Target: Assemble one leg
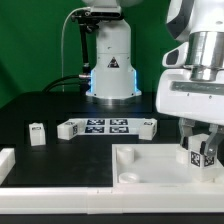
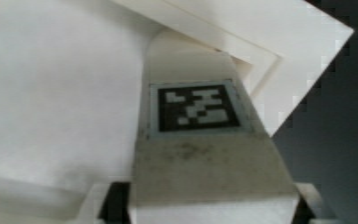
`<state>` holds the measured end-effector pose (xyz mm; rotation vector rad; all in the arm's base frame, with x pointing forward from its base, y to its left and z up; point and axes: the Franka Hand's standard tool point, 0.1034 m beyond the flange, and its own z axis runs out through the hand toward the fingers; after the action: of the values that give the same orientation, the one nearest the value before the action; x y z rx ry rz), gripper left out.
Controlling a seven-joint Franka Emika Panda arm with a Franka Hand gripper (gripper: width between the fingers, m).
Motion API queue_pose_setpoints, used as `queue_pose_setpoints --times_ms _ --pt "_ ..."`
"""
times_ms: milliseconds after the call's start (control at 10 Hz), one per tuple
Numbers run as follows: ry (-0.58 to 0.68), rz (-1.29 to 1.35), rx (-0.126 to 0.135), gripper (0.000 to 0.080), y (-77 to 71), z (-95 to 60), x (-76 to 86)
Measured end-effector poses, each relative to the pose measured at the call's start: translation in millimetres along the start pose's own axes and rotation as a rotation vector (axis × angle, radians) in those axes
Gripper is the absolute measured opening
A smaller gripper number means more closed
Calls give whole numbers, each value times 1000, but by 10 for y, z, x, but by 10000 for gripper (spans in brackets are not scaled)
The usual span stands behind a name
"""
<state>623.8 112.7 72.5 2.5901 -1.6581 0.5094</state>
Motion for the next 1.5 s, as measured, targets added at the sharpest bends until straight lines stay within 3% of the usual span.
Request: queue_pose_setpoints --times_ms 100,300,500,600,700,800,900,1100,1500 --pt "4 151 -23 295 15 -9 -6" --pt "-9 375 -26 301 38 0 47" --pt "-10 310 -26 336 37 0 41" --pt "-11 313 -26 530 37 0 38" --pt "-3 232 13 530 -1 -15 53" --pt "5 71 38 616 -11 -25 48" --pt "10 -39 54 642 -30 -33 10" --pt "24 -277 73 648 -86 -59 -98" --pt "50 -764 64 649 -97 -63 -86"
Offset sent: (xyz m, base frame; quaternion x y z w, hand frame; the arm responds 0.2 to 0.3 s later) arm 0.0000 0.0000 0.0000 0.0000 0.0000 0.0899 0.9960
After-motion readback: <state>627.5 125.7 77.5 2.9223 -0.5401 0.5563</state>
